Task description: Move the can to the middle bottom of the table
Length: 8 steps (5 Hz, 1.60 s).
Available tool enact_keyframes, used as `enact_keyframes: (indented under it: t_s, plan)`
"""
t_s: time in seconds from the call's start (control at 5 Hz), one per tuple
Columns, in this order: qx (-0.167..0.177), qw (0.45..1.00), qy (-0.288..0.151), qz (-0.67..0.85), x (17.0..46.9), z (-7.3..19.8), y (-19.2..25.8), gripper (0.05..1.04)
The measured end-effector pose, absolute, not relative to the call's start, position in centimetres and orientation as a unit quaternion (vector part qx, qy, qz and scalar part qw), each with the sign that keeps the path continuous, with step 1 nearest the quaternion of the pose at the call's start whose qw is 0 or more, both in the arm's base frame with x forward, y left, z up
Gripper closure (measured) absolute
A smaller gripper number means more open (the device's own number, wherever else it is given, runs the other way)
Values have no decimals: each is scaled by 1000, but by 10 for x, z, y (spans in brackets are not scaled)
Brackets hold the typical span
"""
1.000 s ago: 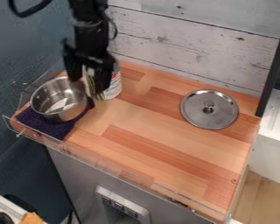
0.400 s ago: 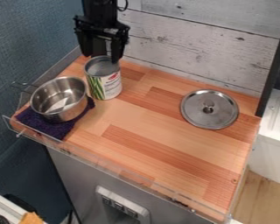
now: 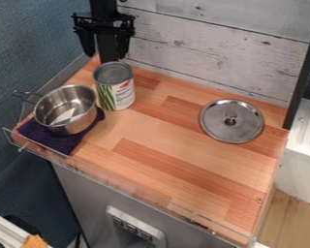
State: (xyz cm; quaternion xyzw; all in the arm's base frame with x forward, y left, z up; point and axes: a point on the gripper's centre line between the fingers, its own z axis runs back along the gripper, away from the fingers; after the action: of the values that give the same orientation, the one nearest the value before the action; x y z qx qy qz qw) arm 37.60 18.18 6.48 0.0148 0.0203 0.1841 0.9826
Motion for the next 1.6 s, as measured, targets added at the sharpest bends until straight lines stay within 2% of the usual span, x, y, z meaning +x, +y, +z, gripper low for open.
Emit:
enact_keyframes:
  t_s: [0.2,0.6,0.8,1.2,1.6]
  plan:
    - [22,980,20,198,378,63,185,82]
    - [25,980,-16,195,379,49,186,83]
    - [7,981,-2,196,361,49,187,83]
    - [18,981,-20,191,349,43,184,83]
    - [16,979,-75,190,349,65,179,83]
